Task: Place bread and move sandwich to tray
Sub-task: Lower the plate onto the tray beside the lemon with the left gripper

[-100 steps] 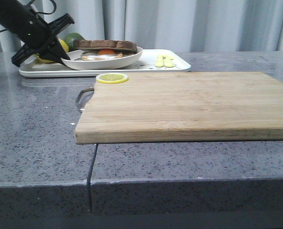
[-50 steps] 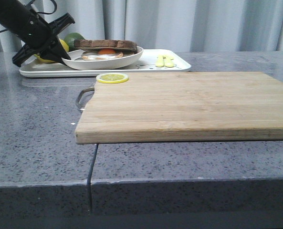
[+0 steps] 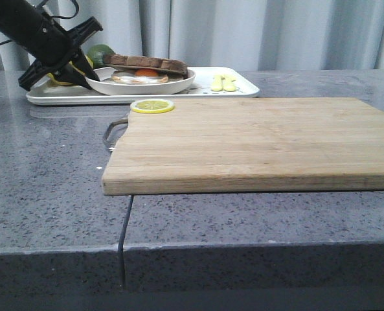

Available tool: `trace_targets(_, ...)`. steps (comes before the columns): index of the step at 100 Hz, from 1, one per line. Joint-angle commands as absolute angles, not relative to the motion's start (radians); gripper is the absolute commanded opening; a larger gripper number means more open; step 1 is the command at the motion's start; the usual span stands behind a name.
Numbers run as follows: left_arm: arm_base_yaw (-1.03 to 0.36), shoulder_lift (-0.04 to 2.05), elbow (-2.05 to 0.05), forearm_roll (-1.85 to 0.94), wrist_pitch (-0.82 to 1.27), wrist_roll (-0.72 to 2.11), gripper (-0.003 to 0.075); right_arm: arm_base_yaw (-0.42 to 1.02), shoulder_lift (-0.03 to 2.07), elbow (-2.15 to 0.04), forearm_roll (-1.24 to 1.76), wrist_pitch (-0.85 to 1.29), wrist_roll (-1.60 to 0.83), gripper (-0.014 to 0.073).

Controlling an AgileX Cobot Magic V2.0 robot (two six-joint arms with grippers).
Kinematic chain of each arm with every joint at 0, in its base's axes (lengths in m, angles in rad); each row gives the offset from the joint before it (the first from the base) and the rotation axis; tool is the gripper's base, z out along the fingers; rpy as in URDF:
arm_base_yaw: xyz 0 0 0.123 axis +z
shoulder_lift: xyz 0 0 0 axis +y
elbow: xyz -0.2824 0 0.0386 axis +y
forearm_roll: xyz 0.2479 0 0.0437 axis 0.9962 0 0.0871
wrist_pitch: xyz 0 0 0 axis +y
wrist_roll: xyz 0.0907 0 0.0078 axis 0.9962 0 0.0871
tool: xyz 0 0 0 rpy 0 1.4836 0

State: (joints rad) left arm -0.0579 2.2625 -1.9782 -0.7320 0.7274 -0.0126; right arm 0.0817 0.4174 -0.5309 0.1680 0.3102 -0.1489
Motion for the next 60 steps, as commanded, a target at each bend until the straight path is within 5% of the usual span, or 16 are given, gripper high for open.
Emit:
trace_targets(1, -0.064, 2.2, -2.009, -0.771, 0.695, -0.022, 0.0167, 0.074, 0.421, -0.556, 0.161, 0.232, -0.15, 0.0353)
trace_targets(60, -0.02, 2.2, -2.009, -0.763, 0.758, -0.017, 0.0245, 0.074, 0.421, -0.556, 0.161, 0.217, -0.15, 0.0353)
